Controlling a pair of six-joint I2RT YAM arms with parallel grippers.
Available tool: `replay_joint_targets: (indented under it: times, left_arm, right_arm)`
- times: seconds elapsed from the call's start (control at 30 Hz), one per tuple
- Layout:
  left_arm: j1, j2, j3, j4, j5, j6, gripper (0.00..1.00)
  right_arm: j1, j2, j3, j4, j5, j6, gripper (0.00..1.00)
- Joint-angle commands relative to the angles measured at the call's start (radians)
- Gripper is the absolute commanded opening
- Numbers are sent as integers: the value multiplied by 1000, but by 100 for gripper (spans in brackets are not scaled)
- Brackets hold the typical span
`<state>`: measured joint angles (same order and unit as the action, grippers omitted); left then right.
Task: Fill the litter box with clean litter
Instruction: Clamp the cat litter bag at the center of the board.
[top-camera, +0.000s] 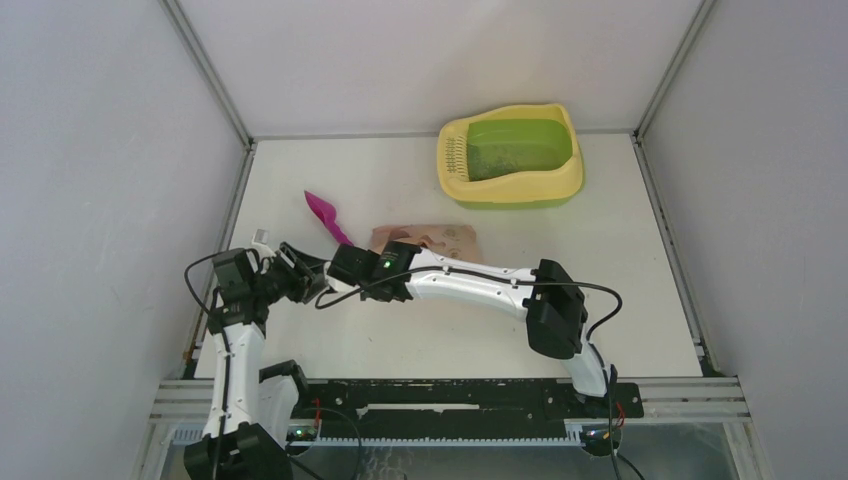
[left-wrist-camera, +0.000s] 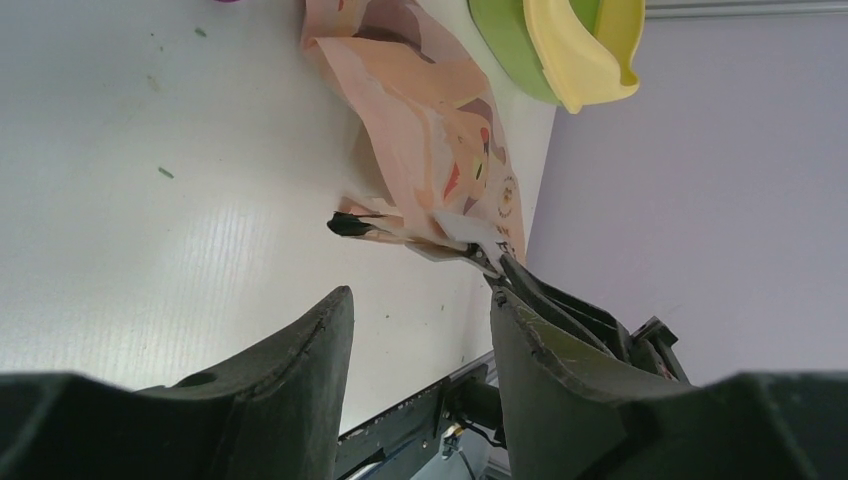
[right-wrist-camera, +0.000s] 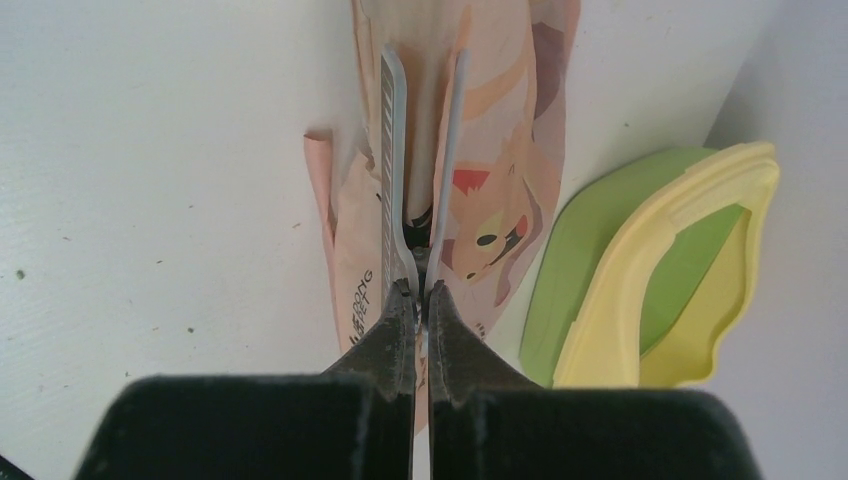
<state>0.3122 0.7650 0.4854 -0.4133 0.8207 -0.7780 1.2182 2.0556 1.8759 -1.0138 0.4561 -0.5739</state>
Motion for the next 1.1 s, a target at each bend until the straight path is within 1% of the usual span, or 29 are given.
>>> replay_joint_targets:
  times: [0.0, 0.23, 0.47, 0.67, 0.73, 0.77, 0.87, 0.93, 1.0, 1.07]
  left_arm:
    - [10, -6, -16, 52, 40, -16, 57]
    - [9, -12, -23, 67, 46, -28, 56]
    - [10, -22, -37, 89, 60, -51, 56]
    - [9, -19, -37, 104, 69, -61, 57]
    - [9, -15, -37, 109, 72, -62, 56]
    - [10, -12, -38, 111, 72, -63, 56]
    - [10, -9, -38, 115, 74, -64, 56]
    - [10, -10, -38, 116, 74, -65, 56]
    - [10, -12, -38, 116, 75, -66, 56]
    - [10, -14, -41, 116, 74, -66, 56]
  right_arm:
    - [-11, 18, 42, 17, 101, 0, 0]
    - [-11, 45, 60, -7, 198, 8, 0]
    - [-11, 72, 77, -29, 239, 40, 0]
    - [-11, 88, 84, -22, 272, 50, 8]
    - [-12, 95, 85, -17, 279, 49, 9]
    - [-12, 97, 87, -12, 283, 50, 15]
    - [-11, 106, 92, 9, 308, 56, 46]
    - [-11, 108, 100, 22, 317, 58, 59]
    - [-12, 112, 119, 36, 328, 68, 64]
    - [-12, 112, 143, 39, 327, 84, 66]
